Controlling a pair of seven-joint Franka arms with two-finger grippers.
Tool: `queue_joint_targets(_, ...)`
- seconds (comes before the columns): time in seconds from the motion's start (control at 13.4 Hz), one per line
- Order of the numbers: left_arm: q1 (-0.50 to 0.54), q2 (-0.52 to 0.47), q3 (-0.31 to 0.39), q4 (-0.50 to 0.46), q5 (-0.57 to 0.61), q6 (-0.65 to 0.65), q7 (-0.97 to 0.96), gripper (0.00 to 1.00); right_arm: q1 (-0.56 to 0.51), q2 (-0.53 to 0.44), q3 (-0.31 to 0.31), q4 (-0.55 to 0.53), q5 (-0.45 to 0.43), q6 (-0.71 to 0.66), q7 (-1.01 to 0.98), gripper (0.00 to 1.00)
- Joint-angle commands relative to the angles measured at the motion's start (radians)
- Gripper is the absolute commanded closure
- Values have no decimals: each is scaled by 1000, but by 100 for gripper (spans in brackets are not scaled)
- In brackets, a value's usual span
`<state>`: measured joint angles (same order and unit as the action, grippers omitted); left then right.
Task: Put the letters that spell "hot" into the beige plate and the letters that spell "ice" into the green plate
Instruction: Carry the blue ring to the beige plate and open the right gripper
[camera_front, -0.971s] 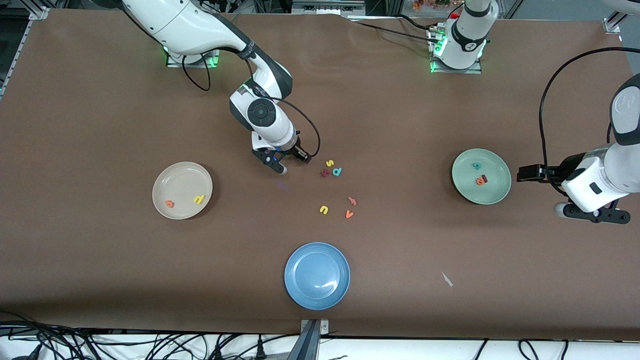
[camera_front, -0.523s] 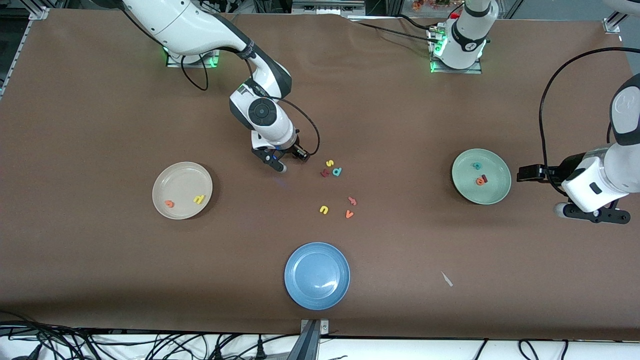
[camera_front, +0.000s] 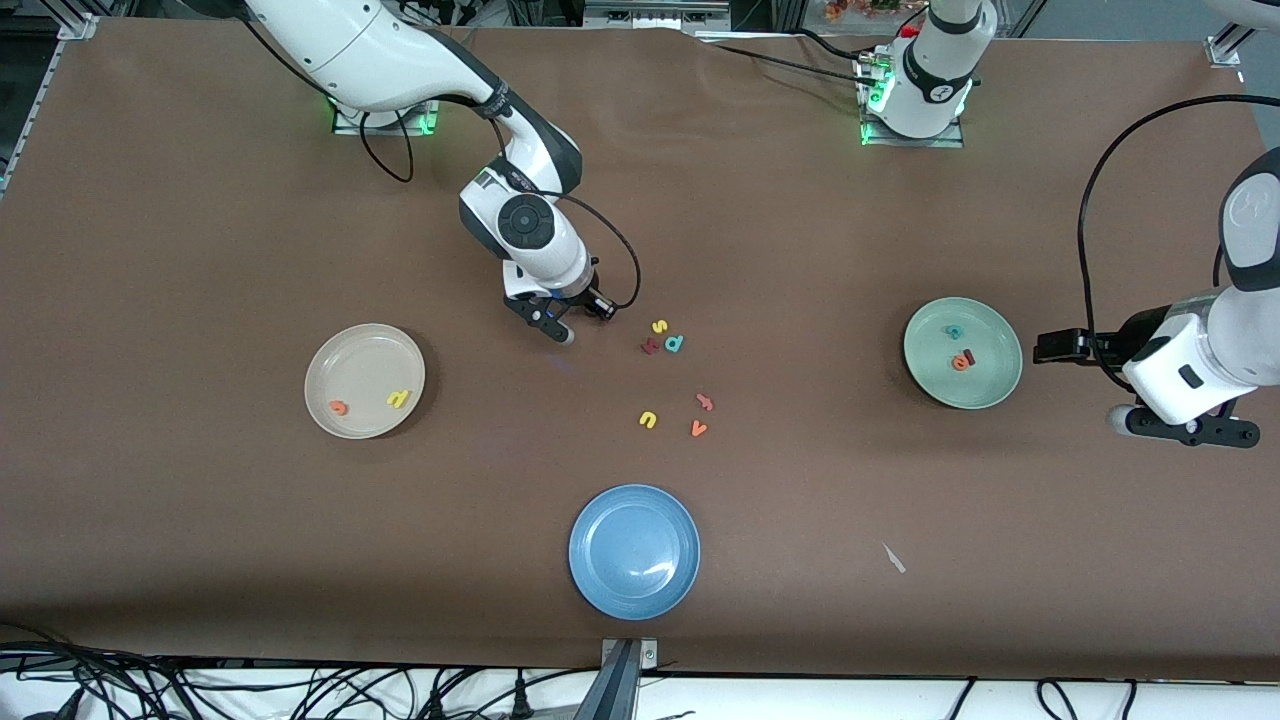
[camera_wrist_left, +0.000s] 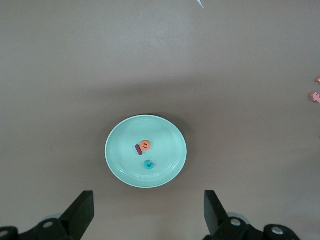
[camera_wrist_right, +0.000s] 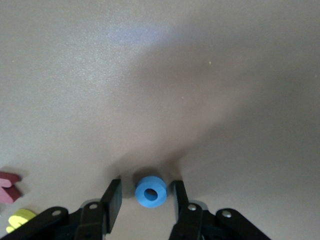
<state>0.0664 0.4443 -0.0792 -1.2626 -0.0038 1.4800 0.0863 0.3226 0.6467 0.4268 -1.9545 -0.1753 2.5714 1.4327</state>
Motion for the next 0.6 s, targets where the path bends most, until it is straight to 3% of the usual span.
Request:
queue_joint_targets(0.0, 0, -9, 6, -11, -13, -1, 24, 3, -7, 2, 6, -24, -38, 30, 23, 69)
queue_joint_targets(0.22, 0, -7, 6, -11, -13, 0, 26, 3, -19, -10, 6, -27, -39, 32, 21, 91)
queue_joint_targets(0.37, 0, -7, 6, -11, -13, 0, 26, 3, -66, -50, 9, -38, -44, 23, 12, 91)
queue_joint_targets(0.52, 0, -7, 6, -11, -10, 0, 26, 3, -199, -113, 97, -40, -46, -78, -32, 91)
